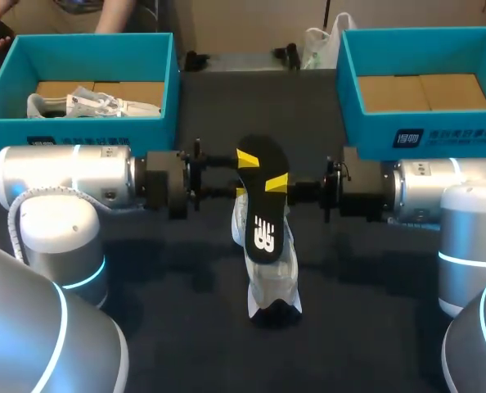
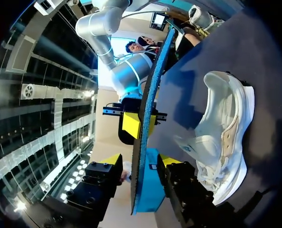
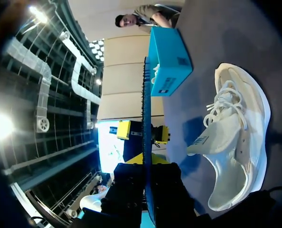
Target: Take the shoe out of the shoebox, open the shoe tongue, remove and reinsert the insole, then place the shoe into the shoebox
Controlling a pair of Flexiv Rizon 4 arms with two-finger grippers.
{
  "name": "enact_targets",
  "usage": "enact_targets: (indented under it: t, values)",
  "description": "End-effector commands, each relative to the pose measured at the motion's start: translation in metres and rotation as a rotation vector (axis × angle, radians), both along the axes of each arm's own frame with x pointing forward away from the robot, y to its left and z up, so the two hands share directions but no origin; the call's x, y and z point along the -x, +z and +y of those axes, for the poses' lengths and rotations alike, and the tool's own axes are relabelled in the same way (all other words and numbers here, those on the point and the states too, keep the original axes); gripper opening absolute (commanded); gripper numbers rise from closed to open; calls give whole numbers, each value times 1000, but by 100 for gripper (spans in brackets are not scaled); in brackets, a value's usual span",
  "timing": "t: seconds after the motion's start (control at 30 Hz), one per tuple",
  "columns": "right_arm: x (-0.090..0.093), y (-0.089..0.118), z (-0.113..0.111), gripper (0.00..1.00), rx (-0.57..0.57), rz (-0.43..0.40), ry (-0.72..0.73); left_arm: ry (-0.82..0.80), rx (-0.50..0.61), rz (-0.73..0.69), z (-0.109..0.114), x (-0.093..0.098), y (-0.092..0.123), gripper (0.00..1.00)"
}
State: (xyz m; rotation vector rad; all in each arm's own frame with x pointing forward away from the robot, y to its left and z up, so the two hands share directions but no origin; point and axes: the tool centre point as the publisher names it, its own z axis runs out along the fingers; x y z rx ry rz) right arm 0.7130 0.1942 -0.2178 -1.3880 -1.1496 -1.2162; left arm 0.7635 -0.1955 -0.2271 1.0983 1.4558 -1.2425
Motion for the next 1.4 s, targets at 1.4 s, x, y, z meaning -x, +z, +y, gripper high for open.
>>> enact_targets:
  t: [1.4]
  values:
    - [0, 0, 1, 0, 3, 1, -1, -6, -5, -78, -14, 2, -5, 23]
